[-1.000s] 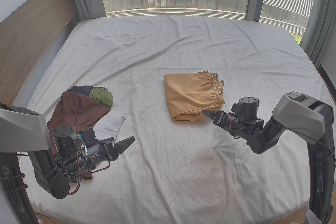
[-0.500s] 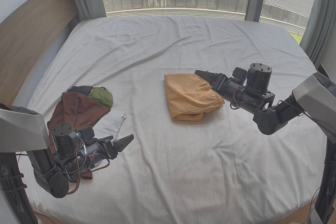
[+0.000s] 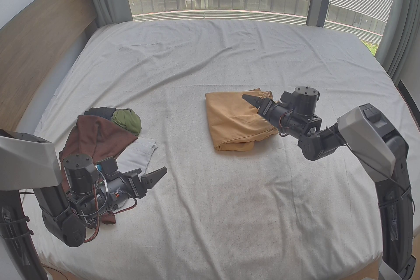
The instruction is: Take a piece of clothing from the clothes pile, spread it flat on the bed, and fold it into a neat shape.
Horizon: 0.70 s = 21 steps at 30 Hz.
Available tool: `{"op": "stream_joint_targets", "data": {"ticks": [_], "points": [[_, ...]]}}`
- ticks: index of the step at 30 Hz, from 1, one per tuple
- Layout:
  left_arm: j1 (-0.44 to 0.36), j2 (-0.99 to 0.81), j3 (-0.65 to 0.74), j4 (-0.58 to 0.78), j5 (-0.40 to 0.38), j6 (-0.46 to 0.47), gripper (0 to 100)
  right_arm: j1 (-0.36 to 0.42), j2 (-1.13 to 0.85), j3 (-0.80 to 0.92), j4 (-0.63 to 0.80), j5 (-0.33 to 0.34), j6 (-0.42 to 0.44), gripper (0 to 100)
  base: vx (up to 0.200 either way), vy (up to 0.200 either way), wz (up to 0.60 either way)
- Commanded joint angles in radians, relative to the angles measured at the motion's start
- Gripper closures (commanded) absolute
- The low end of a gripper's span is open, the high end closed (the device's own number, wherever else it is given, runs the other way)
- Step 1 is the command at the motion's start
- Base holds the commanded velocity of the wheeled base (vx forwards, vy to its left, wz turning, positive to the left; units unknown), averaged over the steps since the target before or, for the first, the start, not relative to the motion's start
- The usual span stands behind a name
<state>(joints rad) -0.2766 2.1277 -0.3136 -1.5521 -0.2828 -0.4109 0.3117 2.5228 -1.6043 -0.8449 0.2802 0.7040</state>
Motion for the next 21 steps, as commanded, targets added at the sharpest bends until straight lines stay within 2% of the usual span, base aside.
{"op": "stream_joint_targets", "data": {"ticks": [1,15,21], "points": [[0.000,0.005,0.001,0.000,-0.001,0.000,0,-0.010,0.133,-0.054,0.009,-0.001,0.000,0,0.000,0.000,0.00],[0.000,0.003,0.002,0.000,-0.001,0.000,0,-0.043,0.177,-0.054,-0.002,-0.004,0.002,0,0.000,0.000,0.00],[0.000,-0.003,0.005,0.000,0.001,0.000,0,-0.031,0.163,-0.023,-0.028,-0.039,0.002,0,0.000,0.000,0.00]]}}
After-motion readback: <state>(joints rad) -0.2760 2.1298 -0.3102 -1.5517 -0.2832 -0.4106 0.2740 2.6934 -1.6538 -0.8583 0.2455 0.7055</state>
